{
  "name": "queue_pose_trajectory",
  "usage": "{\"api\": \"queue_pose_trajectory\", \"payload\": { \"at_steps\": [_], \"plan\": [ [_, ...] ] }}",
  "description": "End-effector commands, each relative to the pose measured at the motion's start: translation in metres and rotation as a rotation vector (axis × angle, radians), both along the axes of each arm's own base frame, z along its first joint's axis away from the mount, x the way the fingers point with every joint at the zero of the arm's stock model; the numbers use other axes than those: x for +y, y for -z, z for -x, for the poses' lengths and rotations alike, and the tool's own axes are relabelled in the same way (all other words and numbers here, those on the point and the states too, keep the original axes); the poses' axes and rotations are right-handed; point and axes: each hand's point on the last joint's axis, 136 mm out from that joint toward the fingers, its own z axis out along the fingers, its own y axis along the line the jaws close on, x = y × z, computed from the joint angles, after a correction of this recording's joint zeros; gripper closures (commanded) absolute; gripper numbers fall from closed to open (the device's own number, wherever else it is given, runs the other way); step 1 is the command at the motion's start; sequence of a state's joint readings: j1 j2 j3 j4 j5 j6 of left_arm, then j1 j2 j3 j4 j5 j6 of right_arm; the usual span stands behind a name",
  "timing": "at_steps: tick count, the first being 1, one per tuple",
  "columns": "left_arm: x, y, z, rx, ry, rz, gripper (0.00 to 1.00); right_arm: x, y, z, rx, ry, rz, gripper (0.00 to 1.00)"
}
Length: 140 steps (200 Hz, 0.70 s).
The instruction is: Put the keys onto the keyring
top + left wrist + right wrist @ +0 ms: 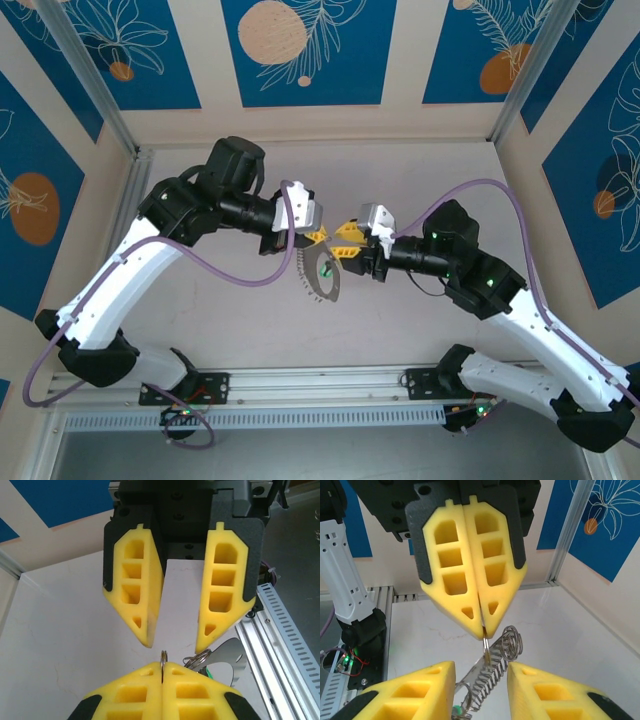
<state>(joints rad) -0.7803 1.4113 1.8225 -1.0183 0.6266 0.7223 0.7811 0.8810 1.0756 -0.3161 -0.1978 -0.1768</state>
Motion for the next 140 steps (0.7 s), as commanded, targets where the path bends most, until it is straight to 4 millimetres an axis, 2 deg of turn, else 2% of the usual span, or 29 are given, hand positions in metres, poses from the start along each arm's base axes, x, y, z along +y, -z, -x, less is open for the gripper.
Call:
{"api": "queue_pose_trajectory", "payload": {
  "at_steps": [1, 74, 140],
  "plan": [
    [0.001, -0.008, 0.008, -0.034, 0.032, 0.006, 1.00, -0.001, -0.009, 0.001, -0.009, -0.008, -0.009, 0.67],
    [-0.003, -0.004, 0.011, -0.028, 0.046, -0.006, 1.00, 0.006, -0.008, 0.003, 0.011, -0.048, -0.034, 0.71],
    [-0.005, -0.007, 0.012, -0.026, 0.053, 0.009, 1.00, 0.009, 0.000, 0.004, 0.040, -0.073, -0.021, 0.79]
  ]
}}
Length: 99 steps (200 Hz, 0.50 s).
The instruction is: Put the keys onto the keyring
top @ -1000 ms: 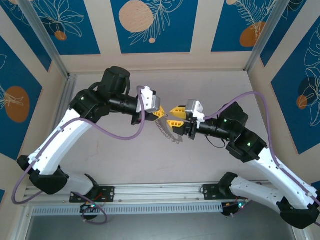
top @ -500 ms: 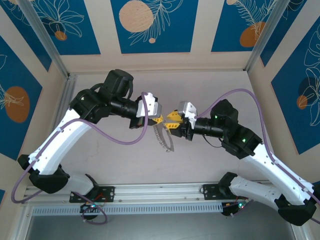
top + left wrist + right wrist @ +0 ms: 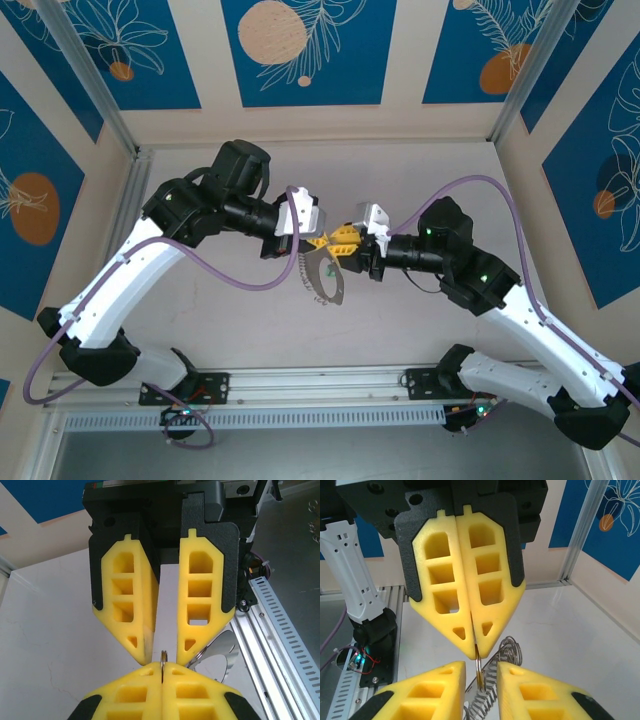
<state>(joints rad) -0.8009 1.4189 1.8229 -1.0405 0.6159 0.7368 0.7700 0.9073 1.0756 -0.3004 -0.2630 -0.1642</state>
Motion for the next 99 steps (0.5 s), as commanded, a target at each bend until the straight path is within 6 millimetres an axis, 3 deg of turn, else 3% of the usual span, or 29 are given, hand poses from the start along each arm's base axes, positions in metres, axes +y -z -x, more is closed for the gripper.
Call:
{"api": "queue_pose_trajectory", "payload": {
  "at_steps": [1, 57, 99],
  "plan": [
    [-0.0030, -0.0128, 0.0059, -0.028, 0.033, 0.034, 1.00, 0.0018, -0.0030, 0.0021, 0.012, -0.023, -0.015, 0.79],
    [-0.0045, -0.0139, 0.0056, -0.026, 0.033, 0.041, 1.00, 0.0037, 0.0020, 0.0026, 0.024, -0.035, -0.010, 0.80],
    [-0.0060, -0.0146, 0.0060, -0.024, 0.035, 0.047, 1.00, 0.0035, 0.0026, 0.0025, 0.021, -0.035, -0.008, 0.92]
  ]
}}
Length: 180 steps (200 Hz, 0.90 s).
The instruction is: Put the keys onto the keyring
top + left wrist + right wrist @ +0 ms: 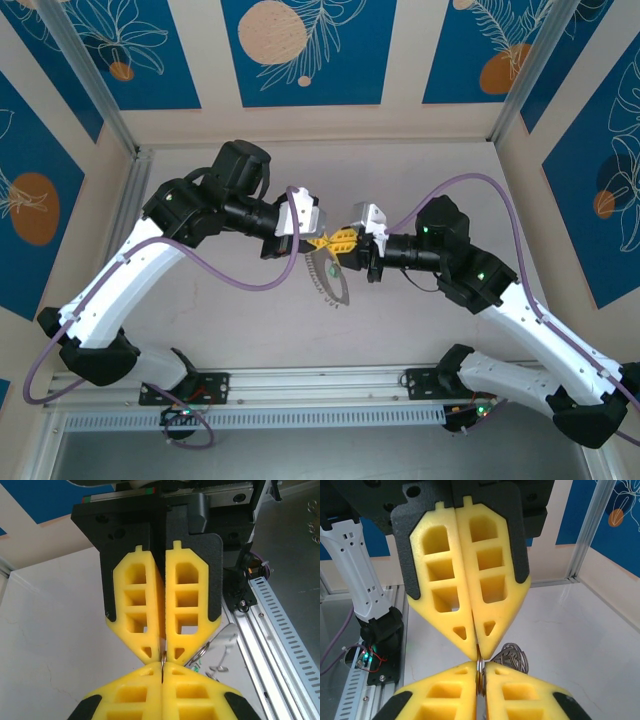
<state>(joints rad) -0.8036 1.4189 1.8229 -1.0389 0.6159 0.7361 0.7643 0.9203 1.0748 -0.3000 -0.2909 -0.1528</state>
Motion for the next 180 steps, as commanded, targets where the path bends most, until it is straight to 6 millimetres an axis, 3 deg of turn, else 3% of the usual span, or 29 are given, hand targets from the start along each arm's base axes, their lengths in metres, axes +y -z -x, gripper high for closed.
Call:
{"api": "queue_pose_trajectory", "payload": {
  "at_steps": [1, 19, 82, 105, 134, 180],
  "plan": [
    [-0.006, -0.014, 0.006, -0.023, 0.033, 0.046, 1.00, 0.001, -0.001, 0.002, -0.004, -0.014, -0.010, 0.93],
    [-0.006, -0.015, 0.006, -0.021, 0.036, 0.049, 1.00, 0.001, -0.001, 0.002, -0.006, -0.017, -0.010, 1.00],
    [-0.006, -0.022, 0.016, 0.010, 0.043, 0.135, 1.00, -0.010, -0.020, 0.010, -0.065, -0.017, -0.135, 1.00],
    [-0.005, -0.024, 0.019, 0.026, 0.038, 0.181, 0.93, -0.013, -0.027, 0.012, -0.079, -0.026, -0.184, 1.00],
    [-0.004, -0.026, 0.021, 0.046, 0.025, 0.217, 0.69, -0.014, -0.032, 0.015, -0.080, -0.041, -0.213, 1.00],
    [0.004, -0.033, 0.018, 0.065, -0.012, 0.308, 0.70, -0.025, -0.050, 0.023, -0.120, -0.057, -0.334, 1.00]
  ]
}}
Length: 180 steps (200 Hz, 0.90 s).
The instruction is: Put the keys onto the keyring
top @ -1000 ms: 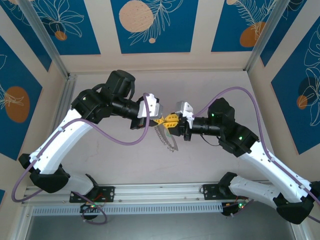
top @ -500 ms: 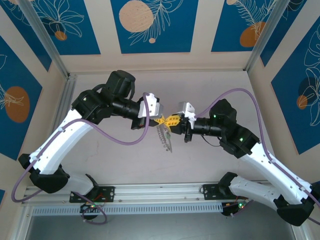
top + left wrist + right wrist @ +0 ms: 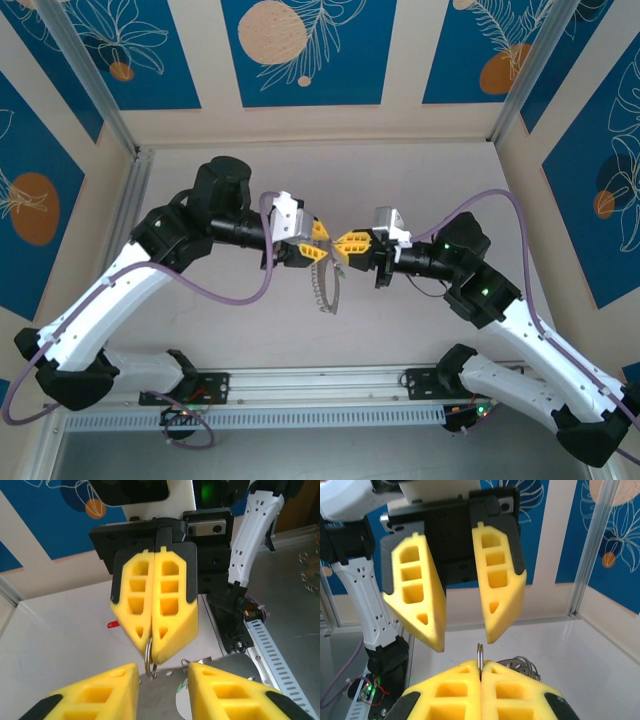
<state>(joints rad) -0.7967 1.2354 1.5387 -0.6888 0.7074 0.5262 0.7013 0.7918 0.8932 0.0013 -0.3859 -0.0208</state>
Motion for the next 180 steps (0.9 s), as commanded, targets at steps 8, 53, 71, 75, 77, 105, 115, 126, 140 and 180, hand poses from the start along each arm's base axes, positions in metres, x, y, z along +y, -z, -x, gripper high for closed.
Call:
{"api": "queue_pose_trajectory", "payload": {
  "at_steps": [8, 53, 71, 75, 77, 105, 115, 126, 140, 180],
  "plan": [
    [0.003, -0.020, 0.005, 0.019, 0.016, 0.116, 0.70, -0.010, -0.033, 0.015, -0.073, -0.042, -0.151, 1.00],
    [-0.002, -0.028, 0.006, 0.042, 0.046, 0.209, 0.69, -0.013, -0.046, 0.019, -0.057, -0.081, -0.268, 1.00],
    [-0.005, -0.032, 0.006, 0.050, 0.063, 0.234, 0.69, -0.014, -0.048, 0.018, -0.051, -0.077, -0.302, 1.00],
    [-0.005, -0.032, 0.006, 0.052, 0.065, 0.237, 0.69, -0.015, -0.049, 0.017, -0.050, -0.075, -0.310, 1.00],
    [-0.006, -0.032, 0.006, 0.053, 0.065, 0.239, 0.68, -0.015, -0.049, 0.017, -0.051, -0.074, -0.313, 1.00],
    [-0.009, -0.035, 0.005, 0.058, 0.077, 0.272, 0.68, -0.013, -0.050, 0.015, -0.034, -0.087, -0.352, 1.00],
    [-0.011, -0.034, 0.004, 0.069, 0.081, 0.274, 0.68, -0.012, -0.051, 0.014, -0.031, -0.088, -0.361, 1.00],
    [-0.012, -0.034, 0.003, 0.074, 0.082, 0.279, 0.68, -0.012, -0.052, 0.013, -0.031, -0.090, -0.371, 1.00],
    [-0.014, -0.035, 0.003, 0.083, 0.093, 0.292, 0.68, -0.011, -0.052, 0.013, -0.026, -0.096, -0.376, 1.00],
    [-0.018, -0.034, 0.003, 0.110, 0.116, 0.297, 0.86, -0.011, -0.052, 0.010, -0.027, -0.081, -0.401, 1.00]
  ]
}}
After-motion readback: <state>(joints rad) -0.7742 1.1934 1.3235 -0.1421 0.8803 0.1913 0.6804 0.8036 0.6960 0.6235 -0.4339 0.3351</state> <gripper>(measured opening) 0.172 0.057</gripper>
